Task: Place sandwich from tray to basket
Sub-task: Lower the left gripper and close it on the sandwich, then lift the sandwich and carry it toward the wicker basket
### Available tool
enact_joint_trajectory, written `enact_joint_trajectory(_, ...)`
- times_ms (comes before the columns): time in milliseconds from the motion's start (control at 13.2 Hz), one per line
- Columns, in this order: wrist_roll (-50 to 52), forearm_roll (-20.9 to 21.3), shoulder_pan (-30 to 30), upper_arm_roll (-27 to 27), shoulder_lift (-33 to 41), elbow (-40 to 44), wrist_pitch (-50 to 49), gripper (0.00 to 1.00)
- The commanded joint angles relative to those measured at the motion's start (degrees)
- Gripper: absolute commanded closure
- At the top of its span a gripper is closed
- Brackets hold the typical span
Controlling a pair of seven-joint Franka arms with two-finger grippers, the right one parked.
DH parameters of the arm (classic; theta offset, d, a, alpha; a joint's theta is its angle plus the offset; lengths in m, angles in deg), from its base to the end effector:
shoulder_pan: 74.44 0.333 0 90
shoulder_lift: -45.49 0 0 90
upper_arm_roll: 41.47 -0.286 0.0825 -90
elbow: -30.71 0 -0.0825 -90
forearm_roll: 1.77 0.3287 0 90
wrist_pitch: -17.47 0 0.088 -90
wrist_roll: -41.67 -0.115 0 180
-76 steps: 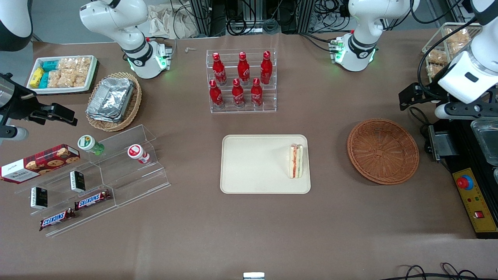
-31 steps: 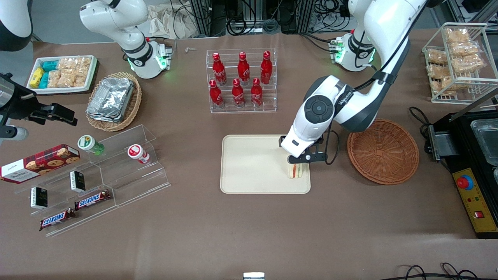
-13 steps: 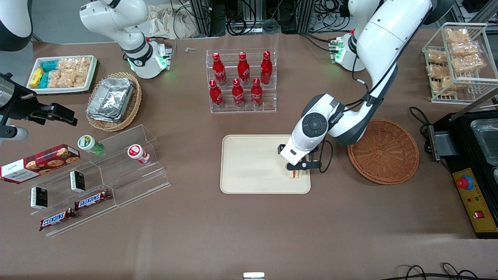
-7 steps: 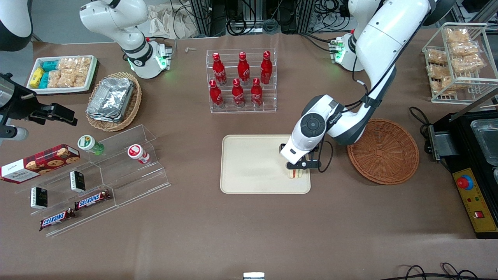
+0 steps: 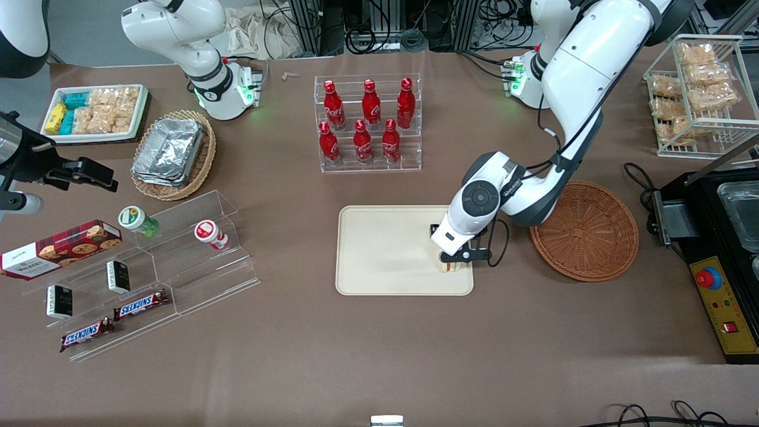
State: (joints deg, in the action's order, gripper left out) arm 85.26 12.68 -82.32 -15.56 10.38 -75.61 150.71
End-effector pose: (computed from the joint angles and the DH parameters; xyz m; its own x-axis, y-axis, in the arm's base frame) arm 0.4921 -0.3062 0.2185 0.9934 0.0521 -0.1025 0.0542 -0.9984 0.0180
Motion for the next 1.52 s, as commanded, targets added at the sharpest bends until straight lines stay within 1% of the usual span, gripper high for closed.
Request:
enact_joint_trajectory(0, 1.7, 1.6, 0.1, 0.1, -0.6, -0.3, 1.8, 0.36)
enact_joint_trajectory(152, 1.7, 1.6, 0.1, 0.1, -0.6, -0.2, 1.8, 0.53)
enact_joint_trajectory(380, 2.0, 1.4, 0.1, 0.2, 0.7, 0.1, 1.3, 0.84)
enact_joint_trajectory(456, 3.5, 1.4, 0.1, 0.2, 2.1, 0.1, 0.9, 0.91)
enact_joint_trajectory(608, 7.2, 1.2, 0.1, 0.4, 6.1, 0.2, -1.2, 0.94)
enact_joint_trajectory(836, 9.0, -0.2, 0.2, 0.5, 12.2, 0.4, -7.1, 0.94)
enact_joint_trajectory(988, 9.6, -4.3, 1.4, 0.5, 14.7, 1.6, -12.4, 0.94)
enact_joint_trajectory(1064, 10.3, -5.6, 1.5, 0.4, 15.7, 2.1, -15.6, 0.94)
enact_joint_trajectory(1216, 10.0, -6.1, 1.6, 0.0, 17.6, 2.1, -18.9, 0.95)
enact_joint_trajectory(1292, 10.1, -7.2, 1.6, -1.8, 18.6, 2.1, -19.9, 0.96)
enact_joint_trajectory(1444, 11.2, -13.2, 1.5, -5.1, 20.1, 2.3, -21.4, 0.97)
